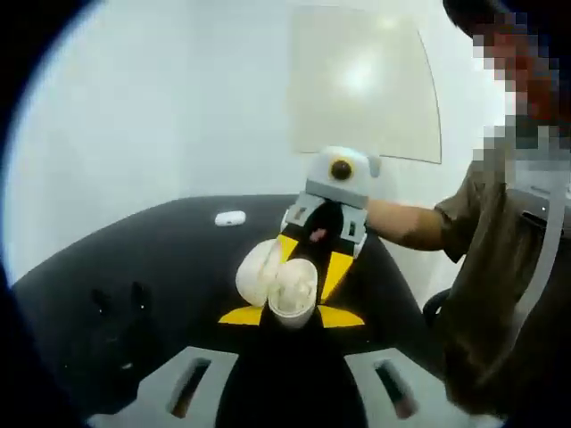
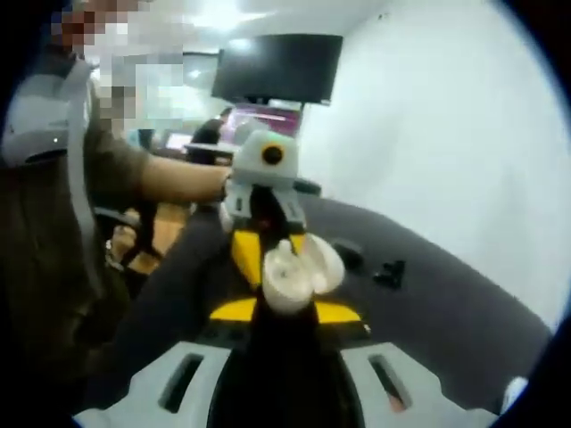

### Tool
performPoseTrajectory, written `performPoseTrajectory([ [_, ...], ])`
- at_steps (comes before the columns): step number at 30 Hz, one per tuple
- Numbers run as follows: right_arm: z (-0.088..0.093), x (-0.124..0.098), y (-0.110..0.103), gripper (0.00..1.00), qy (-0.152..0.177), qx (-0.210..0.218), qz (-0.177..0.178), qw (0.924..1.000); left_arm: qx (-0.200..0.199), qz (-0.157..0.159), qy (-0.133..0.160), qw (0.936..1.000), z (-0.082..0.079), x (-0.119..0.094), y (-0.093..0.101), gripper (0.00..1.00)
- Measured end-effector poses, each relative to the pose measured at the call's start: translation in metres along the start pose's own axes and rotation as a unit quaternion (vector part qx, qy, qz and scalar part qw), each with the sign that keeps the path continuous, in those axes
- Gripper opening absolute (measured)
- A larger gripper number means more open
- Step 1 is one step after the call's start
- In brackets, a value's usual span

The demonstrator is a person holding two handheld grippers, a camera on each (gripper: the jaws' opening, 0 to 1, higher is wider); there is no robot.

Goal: Pick up three earphones and place each one into its charging case using tactile feedback, ensure that each earphone is properly inserted and securely positioned inside the case.

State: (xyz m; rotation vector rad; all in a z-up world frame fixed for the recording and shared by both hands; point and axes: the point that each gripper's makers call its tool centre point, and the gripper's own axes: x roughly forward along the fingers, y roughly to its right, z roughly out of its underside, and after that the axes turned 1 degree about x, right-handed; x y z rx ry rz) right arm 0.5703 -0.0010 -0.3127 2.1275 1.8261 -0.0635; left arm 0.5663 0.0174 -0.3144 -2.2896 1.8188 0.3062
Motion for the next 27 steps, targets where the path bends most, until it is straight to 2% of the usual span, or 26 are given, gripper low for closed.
performPoseTrajectory([
  [3,-0.004,-0.003,0.001,0.27,0.01,0.013,0.001,0.9999,0.005,0.003,0.006,1.0,0.0,-0.003,0.0,0.17],
  [6,-0.013,-0.009,0.007,0.27,0.037,0.022,0.013,0.999,0.011,0.002,0.017,0.9998,-0.001,-0.006,-0.001,0.18],
  [11,-0.026,-0.022,0.026,0.28,0.079,0.045,0.06,0.9941,0.023,0.002,0.019,0.9996,0.0,-0.005,0.001,0.18],
  [12,-0.026,-0.024,0.03,0.28,0.079,0.048,0.074,0.993,0.026,0.001,0.02,0.9995,0.0,-0.005,0.001,0.18],
  [15,-0.023,-0.022,0.03,0.23,0.066,0.039,0.076,0.9942,0.033,-0.004,0.021,0.9992,0.0,-0.005,0.001,0.18],
  [19,-0.015,-0.022,0.02,0.17,0.015,0.003,0.072,0.9973,0.04,-0.01,0.022,0.9989,-0.001,-0.006,-0.001,0.18],
  [21,-0.002,-0.025,0.021,0.17,-0.035,-0.018,0.068,0.9969,0.042,-0.009,0.022,0.9988,-0.001,-0.007,0.0,0.18],
  [22,0.005,-0.027,0.025,0.16,-0.074,-0.043,0.073,0.9937,0.042,-0.008,0.022,0.9988,-0.001,-0.007,0.0,0.18],
  [23,0.006,-0.027,0.027,0.16,-0.09,-0.061,0.076,0.9912,0.041,-0.006,0.023,0.9989,-0.001,-0.007,0.0,0.18],
  [25,0.005,-0.023,0.028,0.16,-0.112,-0.101,0.077,0.9856,0.04,-0.005,0.023,0.9989,-0.002,-0.007,0.0,0.18],
  [27,0.006,-0.02,0.028,0.16,-0.131,-0.148,0.082,0.9768,0.04,-0.005,0.024,0.9989,-0.002,-0.007,0.0,0.18],
])
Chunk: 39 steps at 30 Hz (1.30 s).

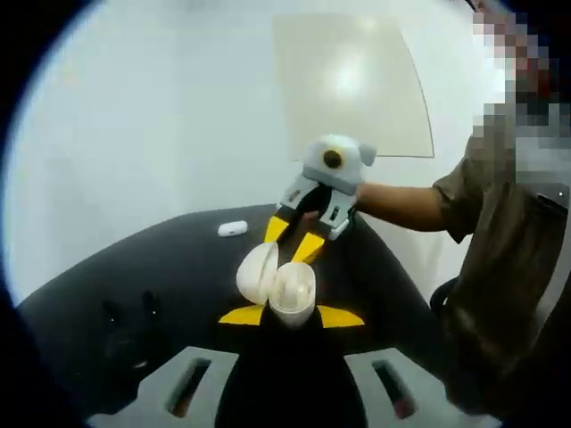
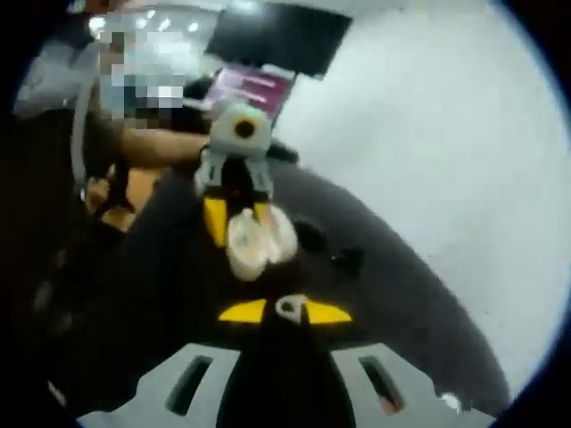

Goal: Pick up three earphones and place each one into its charging case using tactile feedback, ensure that each earphone is properly inserted and securely positioned inside the case.

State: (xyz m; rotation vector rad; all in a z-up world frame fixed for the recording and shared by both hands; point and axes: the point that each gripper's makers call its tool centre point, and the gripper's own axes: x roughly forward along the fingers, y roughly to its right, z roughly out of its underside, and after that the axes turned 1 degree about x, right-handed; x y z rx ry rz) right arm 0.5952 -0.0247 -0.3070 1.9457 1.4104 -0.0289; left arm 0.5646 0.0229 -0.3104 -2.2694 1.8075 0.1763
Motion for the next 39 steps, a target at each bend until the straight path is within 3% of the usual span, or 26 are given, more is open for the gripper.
performPoseTrajectory([
  [3,0.002,0.008,-0.005,0.17,-0.011,-0.019,0.005,0.9998,0.001,-0.001,0.0,1.0,0.0,0.0,0.0,0.18],
  [8,0.007,0.007,0.006,0.17,-0.032,-0.051,0.039,0.9974,0.0,-0.001,0.001,1.0,0.001,-0.001,-0.002,0.18],
  [10,0.011,0.004,0.007,0.16,-0.039,-0.051,0.042,0.9971,0.0,-0.001,0.001,1.0,0.002,-0.001,-0.003,0.18],
  [13,0.015,0.0,0.012,0.07,-0.044,-0.045,0.049,0.9968,0.001,-0.001,0.001,1.0,0.002,-0.002,-0.004,0.18],
  [18,0.022,-0.001,0.017,0.06,-0.055,-0.055,0.059,0.9952,0.002,-0.002,0.001,1.0,0.004,-0.002,-0.006,0.18],
  [22,0.022,-0.004,0.019,0.06,-0.056,-0.035,0.067,0.9956,0.001,-0.002,0.001,1.0,0.005,-0.002,-0.007,0.18],
  [25,0.017,-0.01,0.022,0.06,-0.035,0.027,0.078,0.996,0.002,-0.002,0.001,1.0,0.005,-0.002,-0.006,0.18],
  [26,0.015,-0.011,0.023,0.06,-0.024,0.076,0.079,0.9937,0.002,-0.002,0.001,1.0,0.005,-0.002,-0.006,0.18],
  [27,0.017,-0.013,0.023,0.06,-0.018,0.17,0.077,0.9823,0.002,-0.002,0.001,1.0,0.005,-0.002,-0.006,0.18],
  [28,0.016,-0.014,0.024,0.06,-0.009,0.26,0.075,0.9625,0.002,-0.002,0.001,1.0,0.005,-0.002,-0.006,0.18],
  [29,0.01,-0.015,0.028,0.06,0.022,0.325,0.072,0.9426,0.002,-0.002,0.001,1.0,0.005,-0.002,-0.006,0.18],
  [30,0.003,-0.017,0.026,0.06,0.058,0.371,0.05,0.9256,0.002,-0.001,0.001,1.0,0.005,-0.002,-0.005,0.18],
  [31,-0.001,-0.02,0.025,0.06,0.077,0.42,0.036,0.9034,0.001,-0.001,0.001,1.0,0.005,-0.002,-0.005,0.18],
  [32,-0.001,-0.023,0.029,0.06,0.097,0.474,0.036,0.8745,0.001,-0.001,0.001,1.0,0.005,-0.002,-0.005,0.18],
  [33,-0.001,-0.024,0.03,0.06,0.107,0.497,0.035,0.8604,0.002,-0.001,0.001,1.0,0.005,-0.002,-0.005,0.18],
  [34,0.002,-0.026,0.032,0.06,0.114,0.54,0.033,0.8336,0.002,-0.001,0.0,1.0,0.005,-0.002,-0.004,0.18],
  [36,0.012,-0.027,0.032,0.06,0.114,0.631,0.017,0.7675,0.003,-0.002,0.0,1.0,0.005,-0.002,-0.004,0.18],
  [37,0.013,-0.026,0.028,0.06,0.117,0.663,0.004,0.739,0.003,-0.002,-0.001,1.0,0.005,-0.002,-0.004,0.18],
  [38,0.013,-0.026,0.025,0.06,0.126,0.686,-0.012,0.7166,0.004,-0.003,-0.001,1.0,0.005,-0.001,-0.004,0.18],
  [39,0.012,-0.024,0.02,0.06,0.128,0.699,-0.02,0.7033,0.004,-0.003,-0.002,1.0,0.005,-0.001,-0.004,0.18],
])
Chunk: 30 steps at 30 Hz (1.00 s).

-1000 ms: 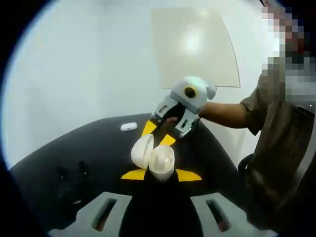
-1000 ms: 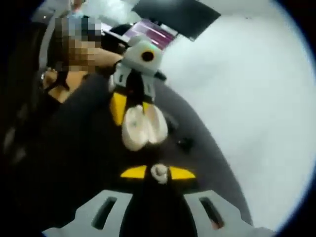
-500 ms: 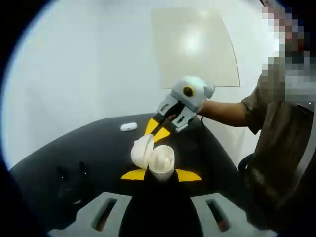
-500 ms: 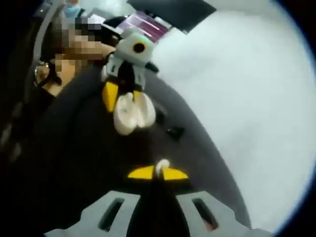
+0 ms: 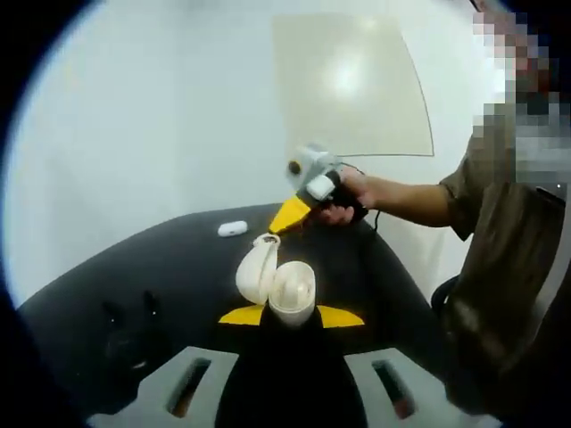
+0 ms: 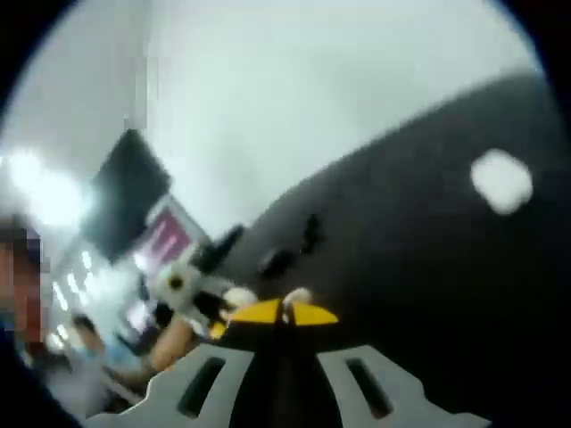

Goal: Pick up three earphones and place each one into its charging case using tactile feedback, ensure that each earphone is properly inserted and securely positioned inside the case.

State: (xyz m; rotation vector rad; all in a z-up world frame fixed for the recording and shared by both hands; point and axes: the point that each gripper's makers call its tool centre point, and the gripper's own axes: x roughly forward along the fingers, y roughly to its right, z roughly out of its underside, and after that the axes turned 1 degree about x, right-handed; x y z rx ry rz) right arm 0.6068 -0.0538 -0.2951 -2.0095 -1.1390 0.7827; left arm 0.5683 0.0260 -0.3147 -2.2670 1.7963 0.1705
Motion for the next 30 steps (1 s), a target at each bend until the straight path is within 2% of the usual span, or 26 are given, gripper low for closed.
performPoseTrajectory([
  [1,0.002,0.0,0.003,0.06,-0.001,-0.005,0.007,1.0,0.001,0.0,0.0,1.0,0.0,0.0,0.0,0.18],
  [2,0.002,-0.002,0.009,0.06,-0.004,-0.022,0.028,0.9994,0.001,-0.001,-0.001,1.0,0.0,0.0,0.0,0.18],
  [3,0.0,-0.003,0.012,0.06,0.009,-0.046,0.055,0.9974,0.002,-0.001,-0.002,1.0,0.0,0.001,0.0,0.18],
  [4,0.002,-0.004,0.017,0.06,0.003,-0.055,0.076,0.9956,0.003,-0.002,-0.002,1.0,0.0,0.001,0.0,0.18],
  [5,0.002,-0.004,0.011,0.06,0.008,-0.057,0.064,0.9963,0.004,-0.002,-0.003,1.0,0.001,0.001,0.0,0.18],
  [7,0.003,-0.005,0.011,0.07,0.01,-0.055,0.072,0.9958,0.005,-0.003,-0.004,1.0,0.001,0.002,0.0,0.18],
  [13,-0.012,-0.026,0.025,0.08,0.033,-0.142,0.138,0.9796,0.008,-0.003,-0.006,0.9999,0.001,0.002,0.001,0.17],
  [17,-0.017,-0.031,0.025,0.08,0.025,-0.184,0.148,0.9714,0.008,-0.002,-0.007,0.9999,0.001,0.003,0.001,0.17],
  [19,-0.026,-0.035,0.025,0.1,0.026,-0.239,0.159,0.9576,0.008,-0.002,-0.007,0.9999,0.001,0.003,0.001,0.17],
  [21,-0.032,-0.037,0.025,0.14,0.023,-0.302,0.174,0.9369,0.008,-0.002,-0.007,0.9999,0.001,0.003,0.001,0.17],
  [23,-0.028,-0.038,0.025,0.15,-0.001,-0.372,0.185,0.9098,0.008,-0.002,-0.007,0.9999,0.001,0.003,0.001,0.17],
  [24,-0.026,-0.037,0.025,0.15,-0.013,-0.395,0.187,0.8994,0.008,-0.002,-0.007,0.9999,0.001,0.003,0.001,0.17],
  [27,-0.005,-0.031,0.021,0.14,-0.076,-0.487,0.175,0.8521,0.008,-0.002,-0.007,0.9999,0.001,0.003,0.001,0.17],
  [29,0.006,-0.027,0.024,0.14,-0.107,-0.523,0.175,0.8273,0.009,-0.002,-0.007,0.9999,0.001,0.002,0.001,0.17],
  [30,0.007,-0.026,0.025,0.14,-0.111,-0.535,0.179,0.8183,0.008,-0.002,-0.007,0.9999,0.001,0.002,0.001,0.17],
])
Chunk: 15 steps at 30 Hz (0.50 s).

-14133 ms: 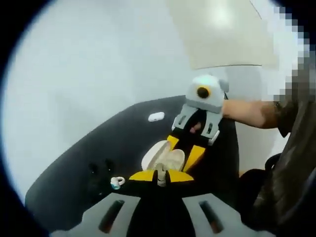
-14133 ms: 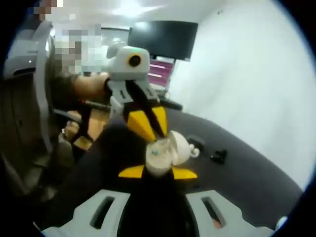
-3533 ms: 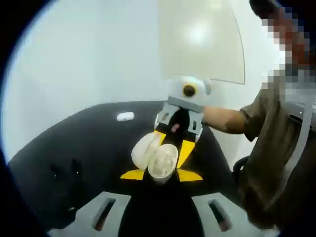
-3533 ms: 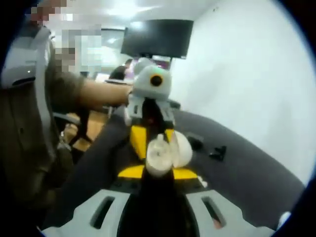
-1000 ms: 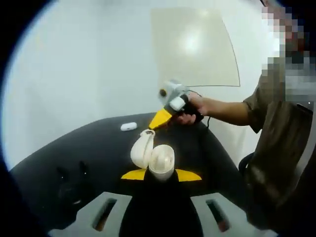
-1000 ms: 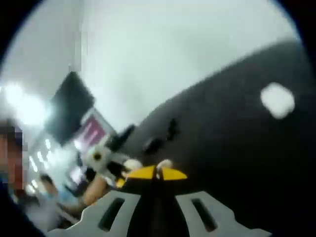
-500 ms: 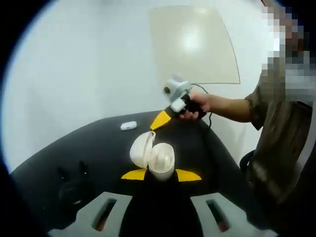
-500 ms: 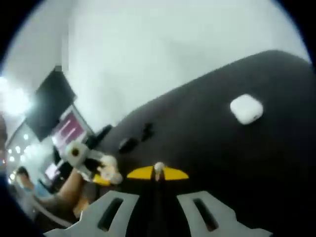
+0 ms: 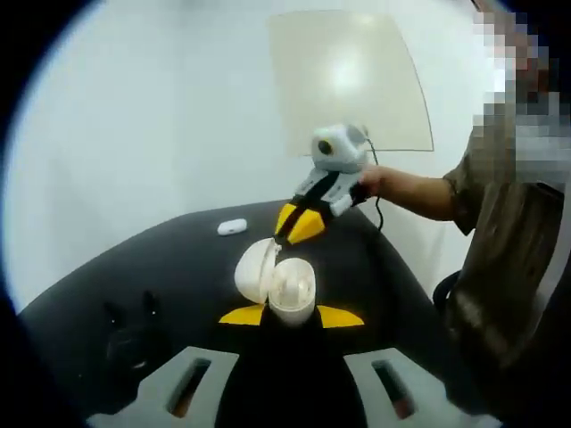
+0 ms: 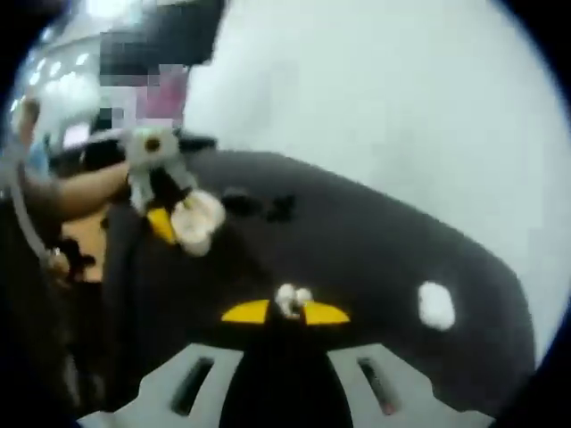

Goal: Pick up three earphones and place each one into its charging case using tactile feedback, ensure that each earphone is properly inserted and securely positioned inside the case.

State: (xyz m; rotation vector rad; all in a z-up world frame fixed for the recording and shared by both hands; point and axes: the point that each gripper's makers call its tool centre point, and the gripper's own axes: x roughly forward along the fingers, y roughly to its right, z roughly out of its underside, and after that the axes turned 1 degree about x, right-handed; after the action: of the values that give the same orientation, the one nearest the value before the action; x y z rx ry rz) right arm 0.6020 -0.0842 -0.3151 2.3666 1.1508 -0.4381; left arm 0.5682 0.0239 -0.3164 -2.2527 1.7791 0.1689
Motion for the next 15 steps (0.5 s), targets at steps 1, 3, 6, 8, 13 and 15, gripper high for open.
performPoseTrajectory([
  [1,0.001,0.002,0.002,0.14,-0.002,-0.012,0.007,0.9999,0.0,0.0,0.0,1.0,0.0,0.0,0.0,0.17],
  [3,0.002,0.004,0.006,0.14,-0.004,-0.028,0.016,0.9995,0.0,0.0,0.0,1.0,0.0,0.0,0.0,0.17],
  [6,0.009,0.007,0.012,0.13,-0.01,-0.039,0.025,0.9989,0.0,0.0,0.0,1.0,0.0,0.0,0.0,0.17],
  [8,0.008,0.009,0.013,0.12,0.005,-0.04,0.021,0.999,0.001,0.0,0.0,1.0,0.0,0.0,-0.001,0.17],
  [13,0.0,0.008,0.018,0.06,0.045,-0.013,0.028,0.9985,0.002,0.0,0.001,1.0,0.0,0.0,0.0,0.17],
  [15,-0.004,0.003,0.019,0.06,0.047,-0.01,0.029,0.9984,0.003,0.0,0.001,1.0,0.0,0.0,0.0,0.17],
])
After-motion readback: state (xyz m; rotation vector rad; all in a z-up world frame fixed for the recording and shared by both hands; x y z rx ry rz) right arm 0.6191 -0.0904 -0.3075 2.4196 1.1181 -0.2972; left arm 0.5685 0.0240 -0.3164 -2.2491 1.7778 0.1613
